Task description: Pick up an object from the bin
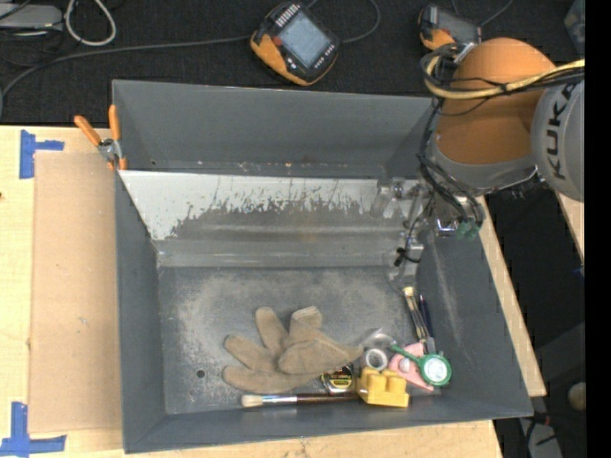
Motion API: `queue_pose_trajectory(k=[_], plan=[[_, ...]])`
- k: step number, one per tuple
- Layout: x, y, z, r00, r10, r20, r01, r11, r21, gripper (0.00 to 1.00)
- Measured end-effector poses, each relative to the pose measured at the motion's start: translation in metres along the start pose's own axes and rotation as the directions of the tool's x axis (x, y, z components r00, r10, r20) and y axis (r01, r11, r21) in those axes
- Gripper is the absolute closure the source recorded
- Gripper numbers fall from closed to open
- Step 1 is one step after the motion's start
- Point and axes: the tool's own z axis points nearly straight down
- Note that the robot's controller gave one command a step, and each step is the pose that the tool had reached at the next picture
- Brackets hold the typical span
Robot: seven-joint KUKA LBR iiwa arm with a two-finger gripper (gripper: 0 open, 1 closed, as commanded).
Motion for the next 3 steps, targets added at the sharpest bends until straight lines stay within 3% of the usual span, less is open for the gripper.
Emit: queue_pose_trajectory(k=[1, 2, 3], plan=[[-0.001, 0.0, -0.005, 1.0, -0.002, 0.008, 0.002, 1.0, 0.001, 0.0], [0.054, 0.063, 0.131, 1.0, -0.021, 0.008, 0.021, 1.0, 0.0, 0.0], [0.066, 0.103, 0.065, 0.987, -0.157, 0.023, 0.157, 0.988, 0.004, 0.0]])
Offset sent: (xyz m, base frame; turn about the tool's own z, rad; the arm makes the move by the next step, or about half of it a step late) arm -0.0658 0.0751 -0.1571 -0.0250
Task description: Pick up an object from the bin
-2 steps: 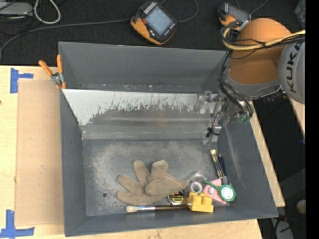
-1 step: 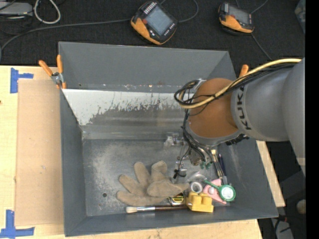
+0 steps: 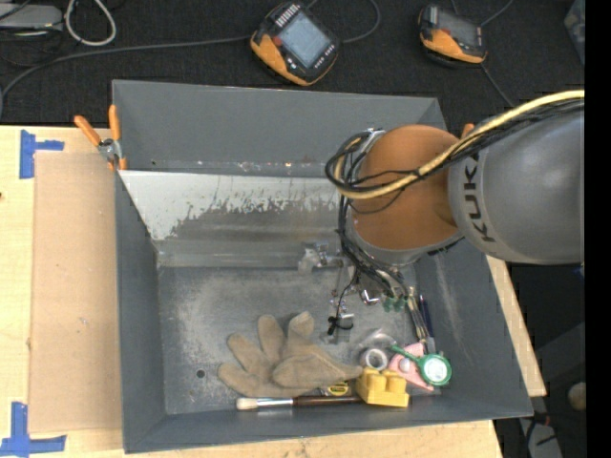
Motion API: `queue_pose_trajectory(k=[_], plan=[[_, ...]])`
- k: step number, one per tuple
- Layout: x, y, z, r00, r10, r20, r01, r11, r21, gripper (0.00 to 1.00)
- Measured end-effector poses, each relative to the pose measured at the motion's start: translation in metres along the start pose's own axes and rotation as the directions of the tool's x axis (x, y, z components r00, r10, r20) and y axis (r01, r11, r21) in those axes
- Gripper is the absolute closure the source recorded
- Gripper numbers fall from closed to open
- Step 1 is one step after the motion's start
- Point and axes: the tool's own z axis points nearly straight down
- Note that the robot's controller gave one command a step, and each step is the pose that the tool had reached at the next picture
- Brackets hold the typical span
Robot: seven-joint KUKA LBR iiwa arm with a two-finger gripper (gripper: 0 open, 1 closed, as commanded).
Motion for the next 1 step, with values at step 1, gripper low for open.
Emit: queue_pose_trajectory(k=[1], plan=[[0.0487, 0.0232, 0.0421, 0.753, -0.658, -0.011, 0.658, 0.753, -0.014, 0.0]])
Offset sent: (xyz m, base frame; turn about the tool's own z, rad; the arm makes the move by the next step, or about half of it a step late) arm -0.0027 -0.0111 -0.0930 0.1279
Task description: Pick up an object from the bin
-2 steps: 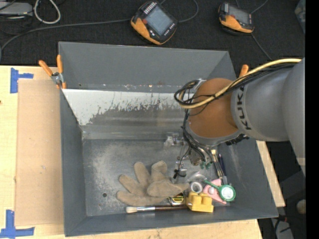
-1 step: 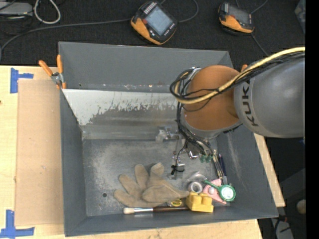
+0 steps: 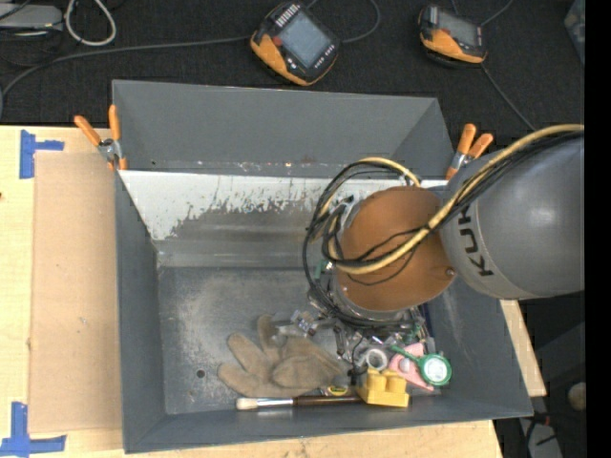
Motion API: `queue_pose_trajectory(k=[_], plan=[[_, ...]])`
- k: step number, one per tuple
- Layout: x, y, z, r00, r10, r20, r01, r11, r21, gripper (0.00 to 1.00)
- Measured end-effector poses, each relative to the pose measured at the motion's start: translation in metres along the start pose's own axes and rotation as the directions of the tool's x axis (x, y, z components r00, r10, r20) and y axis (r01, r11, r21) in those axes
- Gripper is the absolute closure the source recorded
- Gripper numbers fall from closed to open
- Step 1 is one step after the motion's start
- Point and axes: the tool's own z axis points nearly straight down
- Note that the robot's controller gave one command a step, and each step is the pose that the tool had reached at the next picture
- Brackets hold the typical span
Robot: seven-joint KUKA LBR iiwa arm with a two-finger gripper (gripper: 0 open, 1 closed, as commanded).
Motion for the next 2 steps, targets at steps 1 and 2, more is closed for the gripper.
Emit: queue_pose_trajectory(k=[1, 2], plan=[[-0.006, -0.033, 0.031, 0.906, 0.424, 0.007, -0.424, 0.906, 0.003, 0.0], [0.021, -0.008, 0.042, 0.987, -0.158, 0.021, 0.158, 0.987, 0.016, 1.0]])
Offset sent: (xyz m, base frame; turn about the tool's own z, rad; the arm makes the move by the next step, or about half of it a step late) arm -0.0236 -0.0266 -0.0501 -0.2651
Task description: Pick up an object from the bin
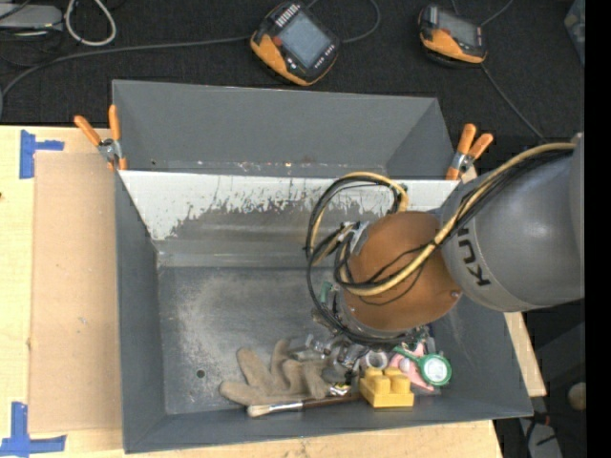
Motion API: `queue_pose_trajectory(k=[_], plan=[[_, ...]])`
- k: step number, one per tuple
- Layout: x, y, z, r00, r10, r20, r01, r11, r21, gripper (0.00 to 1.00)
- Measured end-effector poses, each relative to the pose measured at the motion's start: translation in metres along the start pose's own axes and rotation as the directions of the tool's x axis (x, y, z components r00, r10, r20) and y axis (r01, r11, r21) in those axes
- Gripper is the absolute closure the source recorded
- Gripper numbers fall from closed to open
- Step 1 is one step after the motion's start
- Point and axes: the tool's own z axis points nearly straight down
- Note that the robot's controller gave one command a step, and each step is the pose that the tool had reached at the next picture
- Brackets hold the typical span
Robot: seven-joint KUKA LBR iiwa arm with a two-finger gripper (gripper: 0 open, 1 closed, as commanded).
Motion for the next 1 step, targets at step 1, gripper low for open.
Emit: queue_pose_trajectory(k=[1], plan=[[0.0054, 0.0056, 0.0019, 0.995, -0.104, 0.007, 0.104, 0.995, 0.008, 1.0]])
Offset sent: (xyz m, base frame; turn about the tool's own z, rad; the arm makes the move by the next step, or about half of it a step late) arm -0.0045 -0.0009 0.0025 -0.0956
